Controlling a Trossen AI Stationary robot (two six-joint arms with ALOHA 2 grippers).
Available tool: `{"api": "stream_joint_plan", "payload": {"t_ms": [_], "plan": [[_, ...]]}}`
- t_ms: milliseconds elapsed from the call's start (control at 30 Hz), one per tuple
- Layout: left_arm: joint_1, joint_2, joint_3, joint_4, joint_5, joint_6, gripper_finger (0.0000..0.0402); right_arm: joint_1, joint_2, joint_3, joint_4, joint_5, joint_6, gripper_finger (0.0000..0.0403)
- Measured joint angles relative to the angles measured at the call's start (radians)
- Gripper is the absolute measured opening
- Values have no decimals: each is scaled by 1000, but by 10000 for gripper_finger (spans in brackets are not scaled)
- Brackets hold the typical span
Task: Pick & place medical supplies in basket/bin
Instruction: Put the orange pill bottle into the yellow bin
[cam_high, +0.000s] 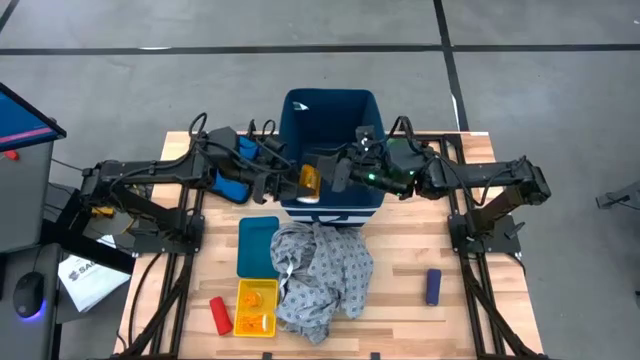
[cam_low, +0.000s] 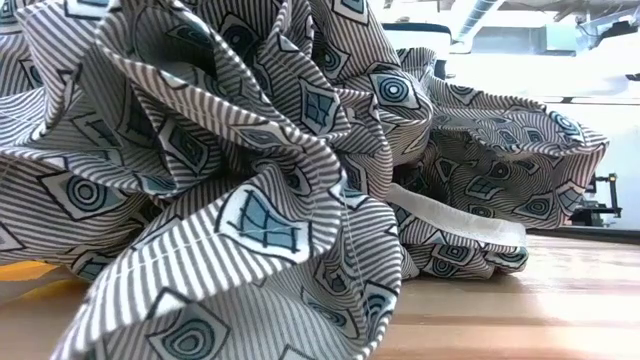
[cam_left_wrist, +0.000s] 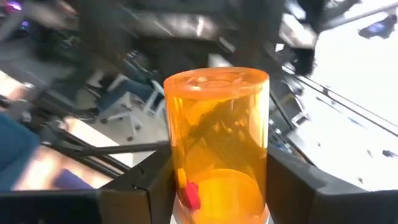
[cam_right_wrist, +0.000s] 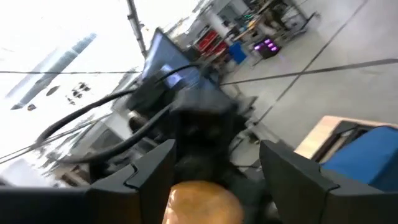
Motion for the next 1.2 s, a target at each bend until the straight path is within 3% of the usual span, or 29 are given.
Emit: {"api": "stream_joint_plan", "payload": {"t_ms": [300,567,967,1200], "plan": [[-50,-27,1,-24,1,-2,188,-19,1,0,-4,1,-1,228],[-143,-83,2,-233,55,-3,189,-64,-46,0,-1,-1,-46,228],[-423,-130,2,-537,51,-159,189,-63,-141,0,-113,-1,-79,228],[-596,-123,-54,-633,-25,-300,190,-30,-152,0,-158,1,-78,228]]}}
